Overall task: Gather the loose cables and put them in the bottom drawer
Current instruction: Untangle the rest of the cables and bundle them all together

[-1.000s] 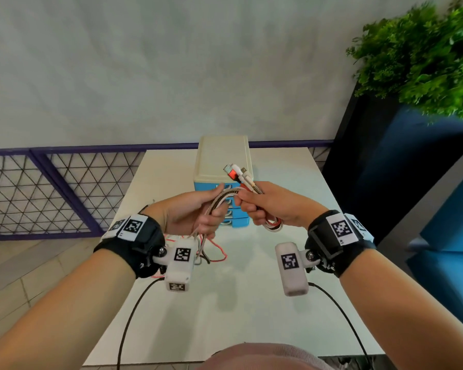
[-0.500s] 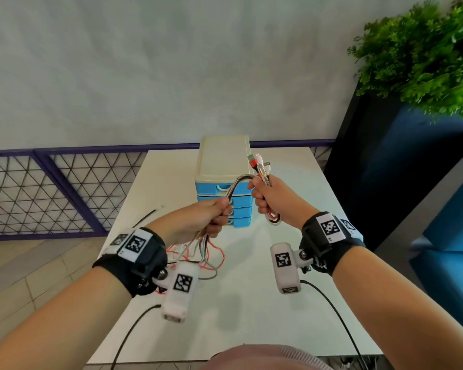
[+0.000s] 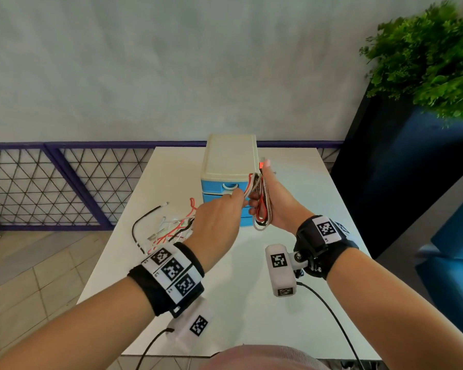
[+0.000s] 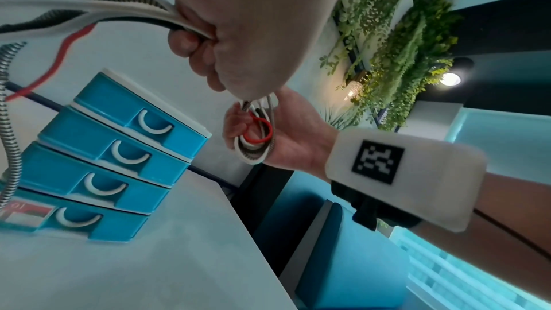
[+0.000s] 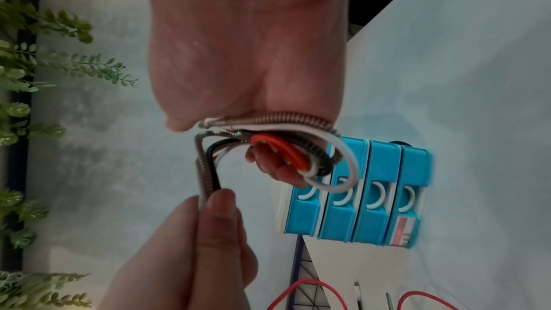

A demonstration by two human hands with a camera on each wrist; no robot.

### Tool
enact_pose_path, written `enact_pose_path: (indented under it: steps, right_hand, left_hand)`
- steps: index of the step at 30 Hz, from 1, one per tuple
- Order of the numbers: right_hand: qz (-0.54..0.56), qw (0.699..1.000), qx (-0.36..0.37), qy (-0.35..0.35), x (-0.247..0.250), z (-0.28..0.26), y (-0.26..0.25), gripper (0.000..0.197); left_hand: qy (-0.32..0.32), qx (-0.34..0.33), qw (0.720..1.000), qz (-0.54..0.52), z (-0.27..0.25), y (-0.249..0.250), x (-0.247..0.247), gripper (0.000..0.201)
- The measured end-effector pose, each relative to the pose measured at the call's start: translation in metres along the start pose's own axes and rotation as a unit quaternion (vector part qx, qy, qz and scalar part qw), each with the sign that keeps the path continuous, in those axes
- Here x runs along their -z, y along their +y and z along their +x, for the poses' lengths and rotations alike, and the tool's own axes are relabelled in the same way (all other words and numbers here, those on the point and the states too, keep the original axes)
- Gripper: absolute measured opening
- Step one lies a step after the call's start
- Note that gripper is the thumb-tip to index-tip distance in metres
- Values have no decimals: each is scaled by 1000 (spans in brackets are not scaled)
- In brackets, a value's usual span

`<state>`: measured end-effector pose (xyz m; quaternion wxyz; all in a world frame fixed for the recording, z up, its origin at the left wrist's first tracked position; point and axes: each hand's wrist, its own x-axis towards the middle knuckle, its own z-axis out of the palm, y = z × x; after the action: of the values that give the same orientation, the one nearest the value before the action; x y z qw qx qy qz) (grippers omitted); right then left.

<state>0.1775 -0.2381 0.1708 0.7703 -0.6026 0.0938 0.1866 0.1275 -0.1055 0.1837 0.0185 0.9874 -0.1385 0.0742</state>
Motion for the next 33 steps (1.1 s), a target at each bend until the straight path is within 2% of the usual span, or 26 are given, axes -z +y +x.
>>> enact_pose_path:
  steps: [2, 4, 6, 9, 11, 12, 14, 17, 19, 21, 23, 26, 29, 31, 33]
  right_hand:
    - [-22, 999, -3, -34, -2, -6, -1, 62]
    - [-4, 998, 9, -61, -5, -10, 0, 40]
    - [4, 998, 18, -54, -7, -7, 2, 27]
    - [3, 999, 37, -2, -7, -2, 4, 27]
    - [7, 999, 46, 16, -9, 0, 5, 27]
    - [10, 998, 52, 17, -9, 2, 5, 28]
    - [36, 997, 61, 22, -8, 7, 4, 28]
    - [111, 992, 64, 16, 0, 11, -3, 29]
    - [162, 986, 49, -4, 2, 10, -5, 30]
    - [215, 975, 39, -28, -2, 6, -6, 33]
    - [268, 962, 30, -48, -9, 3, -6, 36]
    - [306, 950, 16, -60, -16, -2, -6, 37]
    - [312, 949, 15, -38, -19, -2, -8, 37]
    - [293, 956, 25, -10, -17, 0, -9, 37]
    - [280, 959, 39, 17, -11, 5, -12, 37]
  left_hand:
    - [-8, -11, 999, 31, -1, 6, 0, 27]
    - [-16, -24, 999, 38, 1, 13, -3, 33]
    - [-23, -24, 998, 57, 1, 18, -1, 33]
    - [-19, -45, 996, 71, 0, 18, 2, 43]
    - [-31, -43, 999, 11, 4, 20, -8, 43]
    - [-34, -46, 997, -56, 7, 20, -12, 38]
    - [-70, -30, 976, -204, 10, 18, -15, 36]
    - [-181, -17, 907, -379, 7, 12, -18, 43]
    - [-212, -29, 869, -446, 4, 7, -23, 42]
    - [-219, -39, 862, -455, 3, 4, -31, 45]
    - [-216, -45, 869, -443, 1, 2, -40, 51]
    - [-190, -63, 864, -461, -3, 2, -47, 45]
    - [-174, -77, 863, -468, -4, -3, -51, 39]
    - [-196, -78, 855, -474, -5, -9, -54, 36]
    - [-236, -81, 833, -495, -6, -16, -61, 29]
